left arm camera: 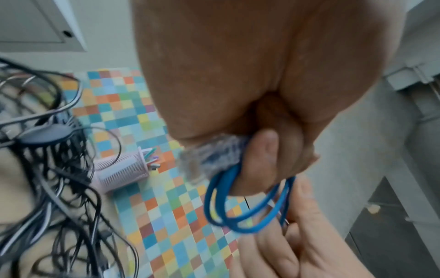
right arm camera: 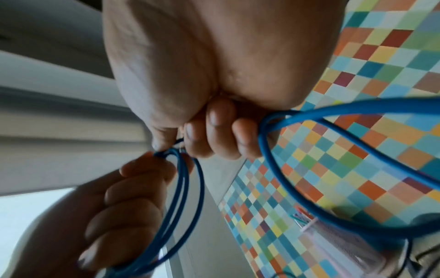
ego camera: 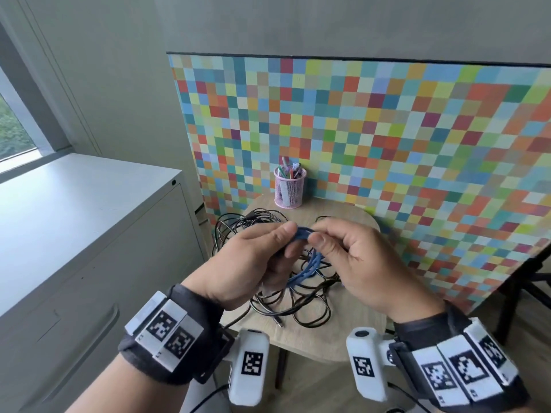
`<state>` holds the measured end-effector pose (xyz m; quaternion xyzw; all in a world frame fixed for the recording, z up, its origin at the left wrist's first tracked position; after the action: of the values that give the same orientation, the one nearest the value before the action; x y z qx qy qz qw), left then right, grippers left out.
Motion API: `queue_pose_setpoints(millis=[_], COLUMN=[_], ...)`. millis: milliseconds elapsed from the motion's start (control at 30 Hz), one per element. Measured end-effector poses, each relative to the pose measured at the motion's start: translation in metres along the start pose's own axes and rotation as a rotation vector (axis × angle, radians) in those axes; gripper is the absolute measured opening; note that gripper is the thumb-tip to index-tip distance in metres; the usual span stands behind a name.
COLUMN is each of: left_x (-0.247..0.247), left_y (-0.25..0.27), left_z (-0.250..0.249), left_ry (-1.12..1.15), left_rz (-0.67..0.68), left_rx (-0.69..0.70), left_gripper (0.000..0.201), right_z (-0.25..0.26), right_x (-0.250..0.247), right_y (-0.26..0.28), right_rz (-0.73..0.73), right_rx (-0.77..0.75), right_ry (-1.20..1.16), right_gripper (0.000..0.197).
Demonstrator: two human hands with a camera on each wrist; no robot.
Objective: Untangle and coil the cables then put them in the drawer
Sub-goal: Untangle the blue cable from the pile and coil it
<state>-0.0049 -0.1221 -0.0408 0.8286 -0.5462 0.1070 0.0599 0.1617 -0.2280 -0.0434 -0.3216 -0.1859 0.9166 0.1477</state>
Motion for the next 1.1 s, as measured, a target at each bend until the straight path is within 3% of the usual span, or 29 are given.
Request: queue_pose_setpoints(millis=[167, 333, 467, 600, 700, 900, 1033, 1100], left_x=[-0.003, -0.012, -0.017, -0.023, -0.022, -0.011, -0.001, 0.002], left_y=[0.002, 0.003, 0.002, 0.002, 0.002, 0.002, 0.0, -0.001], left_z=[-0.001, -0.015, -0.017, -0.016, -0.016, -0.014, -0.014, -0.015], left_ry=[0.313, 0.354, 0.302, 0.274, 0.257, 0.175, 0.107, 0.091], left_rz=[-0.047, -0.221, -0.338, -0.43, -0.436, -0.364, -0.334, -0.329], left_rx=[0.126, 0.253, 0.258, 0.239, 0.23, 0.194, 0.17, 0.175], left_gripper=[0.027, 0.027, 0.031, 0.033, 0.033, 0.032, 0.032, 0.033], right_z=[-0.014, -0.02, -0.019, -0.025, -0.024, -0.024, -0.015, -0.01], right_x=[-0.011, -0.022, -0.023, -0.026, -0.023, -0.019, -0.016, -0.013], right_y=[0.001, 0.013, 0.021, 0.025, 0.025, 0.016, 0.008, 0.005], right_rz=[0.011, -0.047, -0.136, -0.166, -0.2, -0.475, -0.547, -0.533], right_rx=[0.073, 0.118, 0.098, 0.154, 0.156, -0.022, -0.038, 0.009], right_ry=[0.107, 0.184, 0.0, -0.286, -0.293, 0.238, 0.231, 0.106], right_gripper=[0.017, 0.039, 0.038, 0.022, 0.021, 0.027, 0.018, 0.017])
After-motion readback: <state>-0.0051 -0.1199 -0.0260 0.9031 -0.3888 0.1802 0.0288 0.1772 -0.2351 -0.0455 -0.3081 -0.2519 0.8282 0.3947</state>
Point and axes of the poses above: each hand's wrist, its own y-axis away from the middle knuckle, its own x-axis out of the palm, z = x × y, the point moved 1 cm from there along -y, towards the middle knuckle, and after that the axes turned 1 degree about -z, right-handed, at the moved point
